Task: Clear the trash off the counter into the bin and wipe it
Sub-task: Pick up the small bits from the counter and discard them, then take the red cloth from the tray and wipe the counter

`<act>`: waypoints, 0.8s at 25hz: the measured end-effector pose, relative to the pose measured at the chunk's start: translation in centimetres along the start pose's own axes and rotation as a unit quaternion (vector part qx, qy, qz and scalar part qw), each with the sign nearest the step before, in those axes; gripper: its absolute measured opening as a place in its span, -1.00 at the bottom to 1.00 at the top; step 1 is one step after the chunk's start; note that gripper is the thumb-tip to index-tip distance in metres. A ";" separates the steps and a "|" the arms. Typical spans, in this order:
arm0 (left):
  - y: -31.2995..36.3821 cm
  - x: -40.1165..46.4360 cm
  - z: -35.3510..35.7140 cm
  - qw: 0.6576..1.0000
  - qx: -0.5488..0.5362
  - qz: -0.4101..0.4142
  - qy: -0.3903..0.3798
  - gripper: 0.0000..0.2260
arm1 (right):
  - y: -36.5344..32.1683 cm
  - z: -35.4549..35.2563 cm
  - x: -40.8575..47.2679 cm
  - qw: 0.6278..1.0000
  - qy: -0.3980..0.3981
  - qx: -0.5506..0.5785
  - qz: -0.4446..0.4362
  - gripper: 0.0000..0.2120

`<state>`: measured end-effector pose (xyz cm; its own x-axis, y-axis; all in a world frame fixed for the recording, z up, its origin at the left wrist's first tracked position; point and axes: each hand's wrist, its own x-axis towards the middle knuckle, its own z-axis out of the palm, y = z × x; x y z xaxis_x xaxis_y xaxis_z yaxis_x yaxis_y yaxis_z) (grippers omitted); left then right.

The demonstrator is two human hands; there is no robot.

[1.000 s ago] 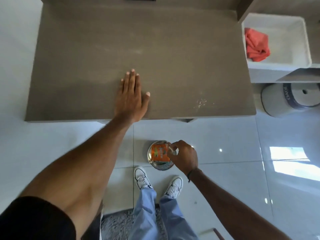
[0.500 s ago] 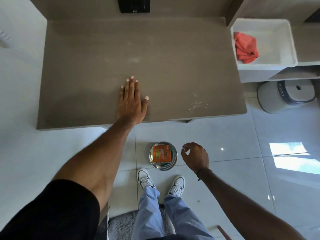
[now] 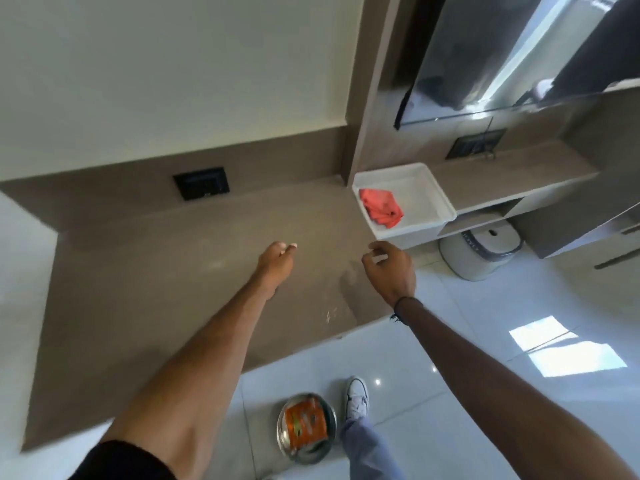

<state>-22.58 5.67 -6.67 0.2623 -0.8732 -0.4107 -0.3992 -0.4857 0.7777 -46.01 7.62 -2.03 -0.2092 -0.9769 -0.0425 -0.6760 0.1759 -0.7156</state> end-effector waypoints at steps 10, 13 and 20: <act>14.7 15.0 14.6 0.996 0.011 0.072 -0.050 -0.74 | 7.0 0.2 26.9 0.988 -0.062 -0.065 0.123 -0.52; 17.5 19.6 19.0 0.983 0.110 0.137 -0.062 -0.76 | 9.5 1.6 31.8 0.979 -0.111 -0.060 0.163 -0.46; 15.8 24.7 23.4 0.924 0.304 0.205 -0.112 -0.74 | 11.1 5.0 36.6 0.964 -0.196 -0.076 0.163 -0.64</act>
<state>-42.95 -24.51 -15.63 -0.1813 -0.9419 -0.2828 -0.8623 0.0140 0.5061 -57.67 -26.76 -15.05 -0.1653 -0.8319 -0.5297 -0.7212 0.4683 -0.5105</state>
